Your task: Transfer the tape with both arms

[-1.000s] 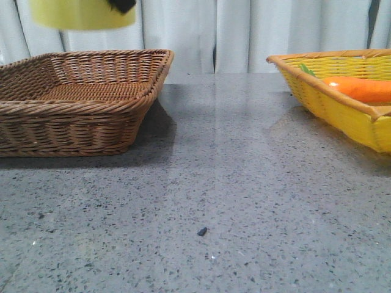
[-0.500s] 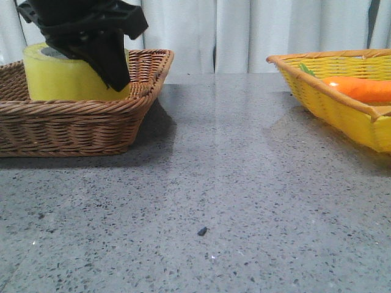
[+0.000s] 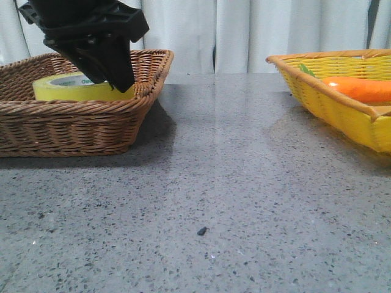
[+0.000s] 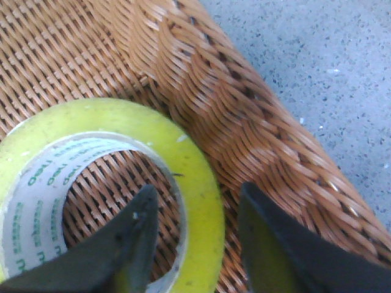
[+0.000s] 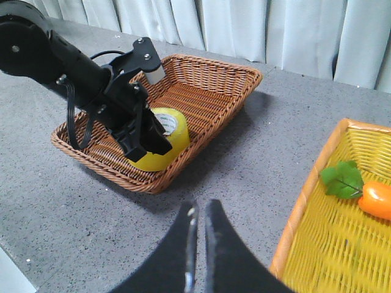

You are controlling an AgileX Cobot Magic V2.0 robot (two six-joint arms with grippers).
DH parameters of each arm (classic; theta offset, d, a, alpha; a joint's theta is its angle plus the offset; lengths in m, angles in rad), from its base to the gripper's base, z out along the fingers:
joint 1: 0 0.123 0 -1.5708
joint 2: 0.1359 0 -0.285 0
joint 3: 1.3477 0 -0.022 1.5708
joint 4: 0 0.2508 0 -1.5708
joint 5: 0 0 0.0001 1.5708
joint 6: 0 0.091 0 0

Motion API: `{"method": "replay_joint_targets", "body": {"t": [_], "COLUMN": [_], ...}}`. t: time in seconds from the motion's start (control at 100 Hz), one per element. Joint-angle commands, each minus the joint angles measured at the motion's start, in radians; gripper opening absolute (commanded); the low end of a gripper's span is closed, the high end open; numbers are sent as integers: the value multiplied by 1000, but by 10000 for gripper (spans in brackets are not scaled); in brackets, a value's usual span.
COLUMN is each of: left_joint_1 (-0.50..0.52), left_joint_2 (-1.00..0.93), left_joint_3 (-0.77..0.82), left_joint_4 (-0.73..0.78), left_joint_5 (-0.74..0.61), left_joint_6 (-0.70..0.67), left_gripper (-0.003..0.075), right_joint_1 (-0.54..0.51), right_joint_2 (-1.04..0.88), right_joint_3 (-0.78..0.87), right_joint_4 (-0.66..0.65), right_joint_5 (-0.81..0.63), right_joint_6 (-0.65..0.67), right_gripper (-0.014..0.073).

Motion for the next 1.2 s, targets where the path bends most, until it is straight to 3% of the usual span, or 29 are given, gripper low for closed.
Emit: {"method": "replay_joint_targets", "body": {"t": [0.0,0.08,0.18,0.45,0.79,1.19], "left_joint_1": [5,5,3,3,3,3], "left_joint_2": [-85,-140,-219,-476,-902,-1305], "left_joint_3": [-33,-31,-22,122,578,926], "left_joint_4": [-28,-52,-92,-107,-96,-106], "left_joint_5": [-32,-64,-110,-269,-577,-652], "left_joint_6": [-11,-11,-11,-11,-11,-11], "left_gripper": [256,158,-24,-21,-21,-21], "right_joint_1": [-7,-7,-7,-15,-15,-19], "right_joint_2": [-16,-46,-100,-288,-541,-616], "right_joint_3": [-26,-24,1,165,401,509], "right_joint_4": [-23,-66,-144,-267,-343,-410], "right_joint_5": [-64,-66,-82,-155,-259,-327], "right_joint_6": [-5,-5,-5,-3,-3,-3], "right_gripper": [-74,-74,-74,-74,-74,-74]}}
